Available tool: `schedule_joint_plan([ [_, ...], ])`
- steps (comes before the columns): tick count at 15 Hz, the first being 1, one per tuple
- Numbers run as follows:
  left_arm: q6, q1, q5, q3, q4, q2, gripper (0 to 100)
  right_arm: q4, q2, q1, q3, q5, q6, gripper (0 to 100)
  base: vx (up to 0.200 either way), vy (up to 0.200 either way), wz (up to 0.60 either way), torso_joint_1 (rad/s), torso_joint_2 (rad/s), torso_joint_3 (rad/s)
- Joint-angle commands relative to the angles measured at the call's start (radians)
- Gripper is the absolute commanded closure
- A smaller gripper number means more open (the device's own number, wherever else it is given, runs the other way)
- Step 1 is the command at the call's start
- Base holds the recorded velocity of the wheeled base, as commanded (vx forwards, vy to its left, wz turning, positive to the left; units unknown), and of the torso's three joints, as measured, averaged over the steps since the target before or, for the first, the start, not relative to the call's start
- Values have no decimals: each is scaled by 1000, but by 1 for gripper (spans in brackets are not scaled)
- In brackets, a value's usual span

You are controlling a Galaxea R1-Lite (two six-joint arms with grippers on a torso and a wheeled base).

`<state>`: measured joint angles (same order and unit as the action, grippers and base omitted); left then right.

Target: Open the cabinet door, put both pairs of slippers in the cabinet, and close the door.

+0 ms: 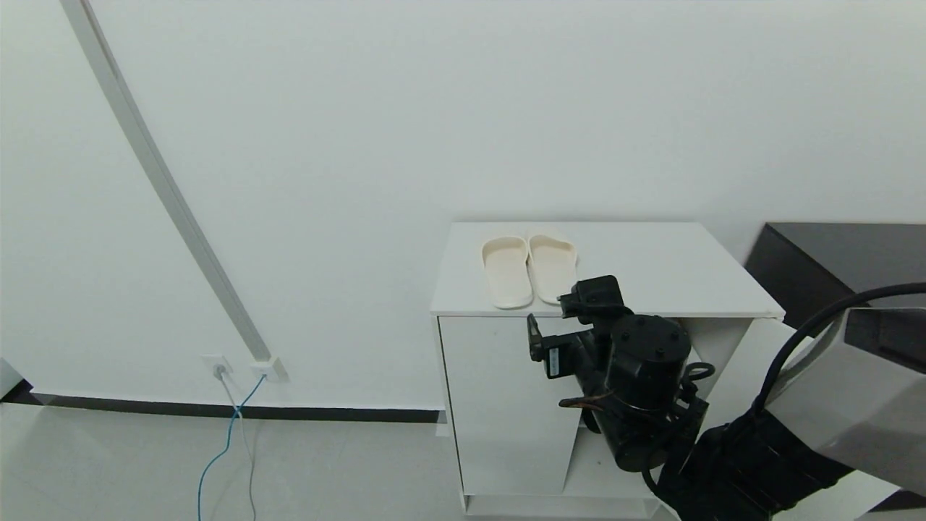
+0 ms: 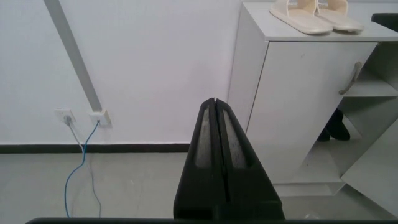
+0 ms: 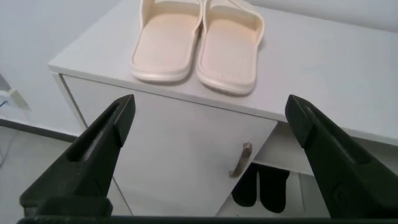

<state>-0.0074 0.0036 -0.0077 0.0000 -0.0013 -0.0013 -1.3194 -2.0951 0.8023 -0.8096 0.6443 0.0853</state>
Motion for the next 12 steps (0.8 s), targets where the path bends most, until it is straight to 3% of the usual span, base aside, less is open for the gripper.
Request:
schedule_joint_plan([
  [1, 0, 1, 0, 0, 0, 1, 100, 23, -2, 1, -30, 0, -1, 0, 0, 0, 0, 0, 0, 0],
  [4, -2, -1, 0, 0, 0, 1, 100, 261, 47, 1, -168, 0, -52, 0, 0, 0, 0, 0, 0, 0],
  [7, -3, -1, 2, 0, 0, 1, 100, 601, 101, 1, -330, -2, -205, 0, 0, 0, 0, 0, 0, 0],
  [9, -3, -1, 2, 0, 0, 1, 100, 755, 115, 1, -395, -9, -294, 0, 0, 0, 0, 0, 0, 0],
  [12, -3, -1, 0, 0, 0, 1, 100, 790, 112, 0, -404, -35, -323, 0, 200, 0, 0, 4, 2, 4],
])
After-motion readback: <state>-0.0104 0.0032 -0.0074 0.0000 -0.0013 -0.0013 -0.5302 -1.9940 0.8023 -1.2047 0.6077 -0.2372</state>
